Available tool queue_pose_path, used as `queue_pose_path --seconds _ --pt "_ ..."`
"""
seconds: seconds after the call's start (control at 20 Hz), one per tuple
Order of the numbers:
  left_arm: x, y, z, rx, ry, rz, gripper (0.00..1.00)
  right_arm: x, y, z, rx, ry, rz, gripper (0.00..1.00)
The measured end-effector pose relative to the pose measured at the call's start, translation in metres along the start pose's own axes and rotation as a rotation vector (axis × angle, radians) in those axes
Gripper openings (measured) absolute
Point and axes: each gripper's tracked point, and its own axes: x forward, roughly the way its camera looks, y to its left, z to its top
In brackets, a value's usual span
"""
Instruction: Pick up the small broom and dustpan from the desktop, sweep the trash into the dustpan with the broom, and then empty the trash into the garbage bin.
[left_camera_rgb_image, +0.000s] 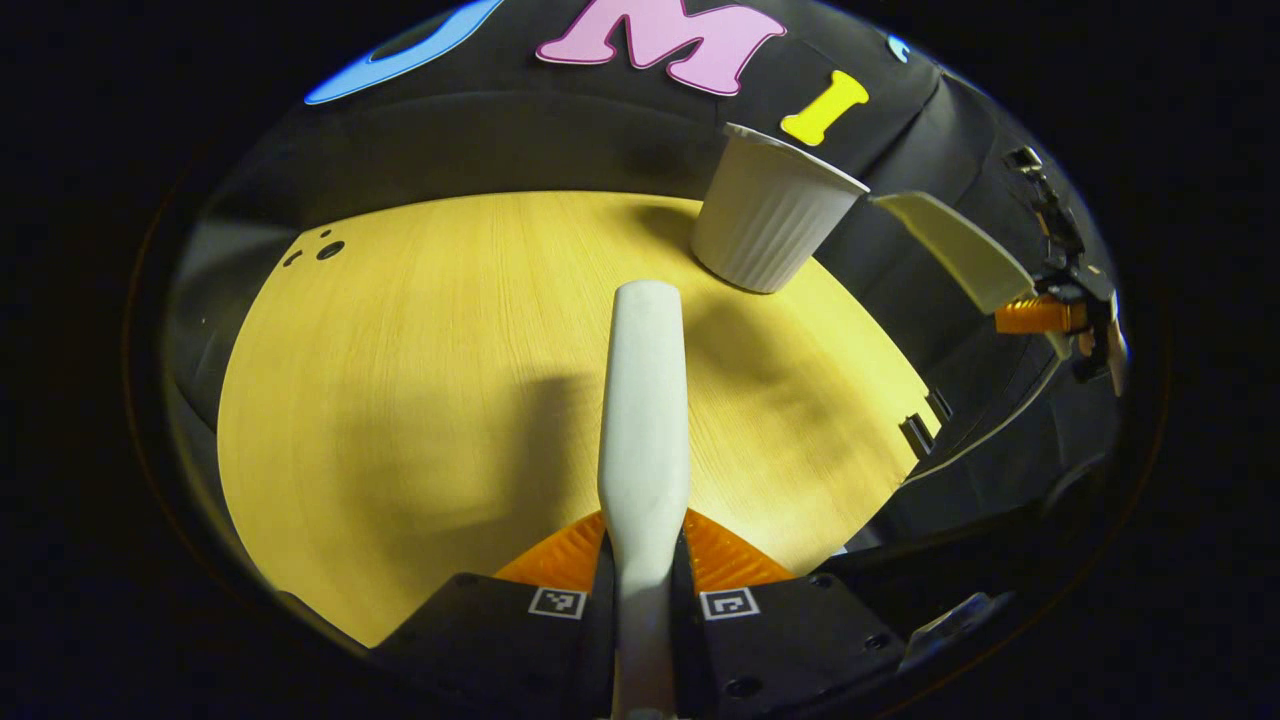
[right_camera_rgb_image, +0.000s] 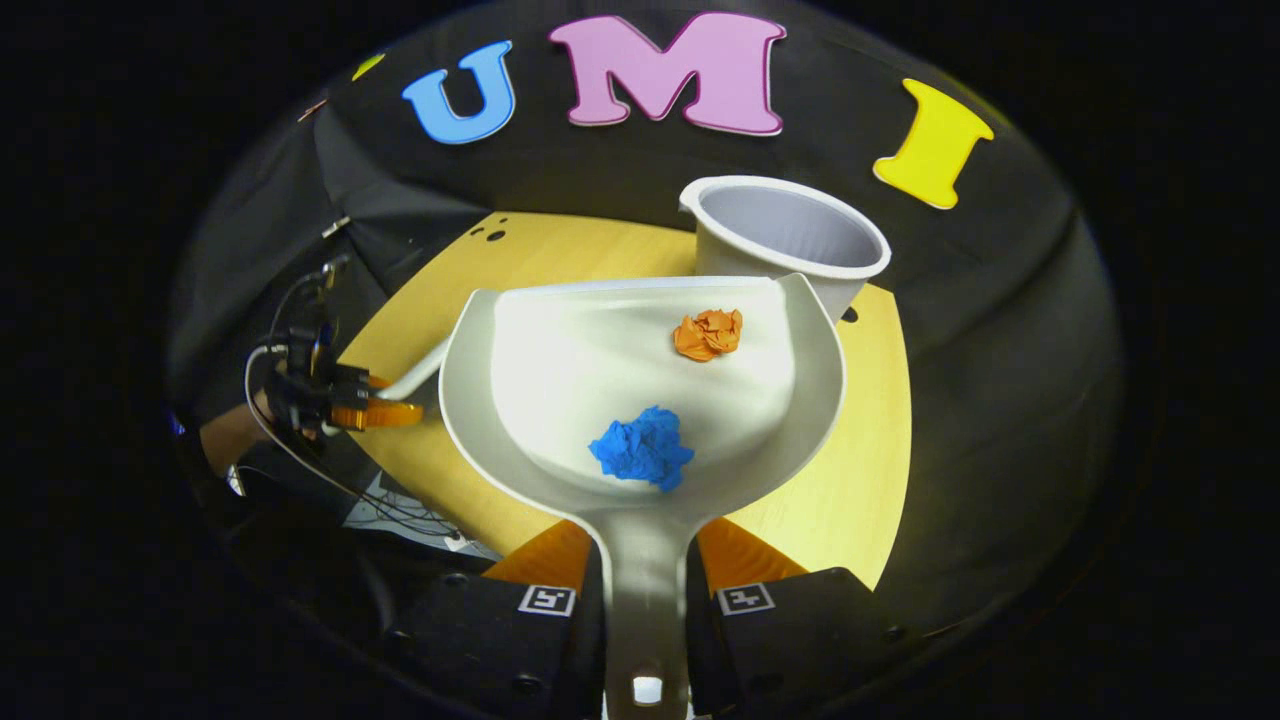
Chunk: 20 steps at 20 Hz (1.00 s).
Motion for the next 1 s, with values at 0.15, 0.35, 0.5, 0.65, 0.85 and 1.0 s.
queue_pose_path --seconds 0.15,0.35,0.5,0.65,0.85,1.0 --pt "-0.004 -0.004 -0.008 -0.011 0.002 -0.001 0.27 -0.001 0.001 0.002 0.074 -0.032 -0.021 0.36" --pt "-0.014 -0.005 -0.019 -0.05 0.002 -0.017 0.27 0.0 -0.02 0.023 0.088 -0.077 -0.098 0.36" --pt "-0.022 0.0 -0.025 -0.063 -0.003 -0.009 0.27 -0.001 -0.061 0.07 0.141 -0.098 -0.148 0.36" --pt "-0.029 0.006 -0.026 -0.084 -0.018 0.001 0.28 0.021 -0.097 0.094 0.162 -0.106 -0.228 0.33" --pt "-0.035 0.009 -0.025 -0.106 -0.048 0.012 0.28 0.061 -0.13 0.107 0.188 -0.062 -0.321 0.31" --pt "-0.039 0.015 -0.026 -0.129 -0.071 0.026 0.27 0.083 -0.149 0.109 0.172 -0.041 -0.416 0.37"
